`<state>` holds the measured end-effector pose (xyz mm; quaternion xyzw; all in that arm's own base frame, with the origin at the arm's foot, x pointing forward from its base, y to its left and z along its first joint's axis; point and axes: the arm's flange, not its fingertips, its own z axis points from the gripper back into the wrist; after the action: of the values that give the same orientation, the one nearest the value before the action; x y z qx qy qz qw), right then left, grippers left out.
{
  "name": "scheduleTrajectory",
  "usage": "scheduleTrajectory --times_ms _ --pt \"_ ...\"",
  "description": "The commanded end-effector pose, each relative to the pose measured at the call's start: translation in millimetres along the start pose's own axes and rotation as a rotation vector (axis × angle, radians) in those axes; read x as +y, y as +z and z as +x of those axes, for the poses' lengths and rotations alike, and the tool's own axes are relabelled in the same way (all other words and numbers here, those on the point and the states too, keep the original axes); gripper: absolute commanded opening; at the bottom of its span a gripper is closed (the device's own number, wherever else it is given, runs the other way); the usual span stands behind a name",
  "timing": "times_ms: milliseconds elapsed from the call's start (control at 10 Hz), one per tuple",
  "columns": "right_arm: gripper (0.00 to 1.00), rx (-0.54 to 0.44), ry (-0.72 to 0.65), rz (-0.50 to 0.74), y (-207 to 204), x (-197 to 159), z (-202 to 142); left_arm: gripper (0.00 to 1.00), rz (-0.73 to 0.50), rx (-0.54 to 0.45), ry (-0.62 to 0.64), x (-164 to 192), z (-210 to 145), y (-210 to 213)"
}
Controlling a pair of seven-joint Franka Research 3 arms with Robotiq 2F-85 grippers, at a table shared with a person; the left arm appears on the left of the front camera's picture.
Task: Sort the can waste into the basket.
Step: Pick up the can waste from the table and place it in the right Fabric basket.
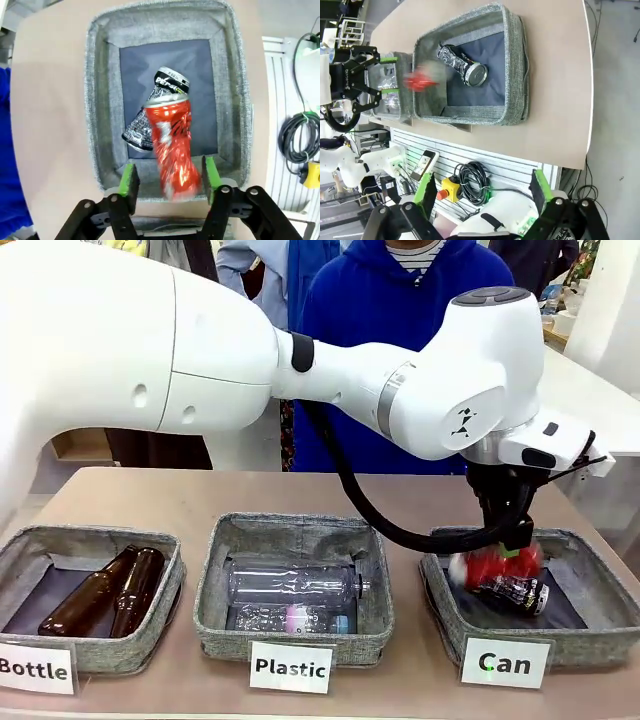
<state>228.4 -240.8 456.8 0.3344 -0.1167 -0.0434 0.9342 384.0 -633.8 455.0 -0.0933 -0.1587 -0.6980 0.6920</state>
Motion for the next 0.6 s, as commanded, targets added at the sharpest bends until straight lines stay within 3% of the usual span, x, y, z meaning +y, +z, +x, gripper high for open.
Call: scheduleTrajectory --times_ms 0,300,500 --pt "1.0 0.008 -0.015 -0.006 2 0 1 1.0 -0.016 -0.003 -0.02 -3 -3 9" --pt "1.0 0.008 -0.015 -0.006 2 0 1 1.0 -0.027 -0.037 -0.022 -4 -10 25" --pt "1.0 0.008 -0.015 -0.006 2 0 1 1.0 -0.018 -0.066 -0.035 -2 -36 66"
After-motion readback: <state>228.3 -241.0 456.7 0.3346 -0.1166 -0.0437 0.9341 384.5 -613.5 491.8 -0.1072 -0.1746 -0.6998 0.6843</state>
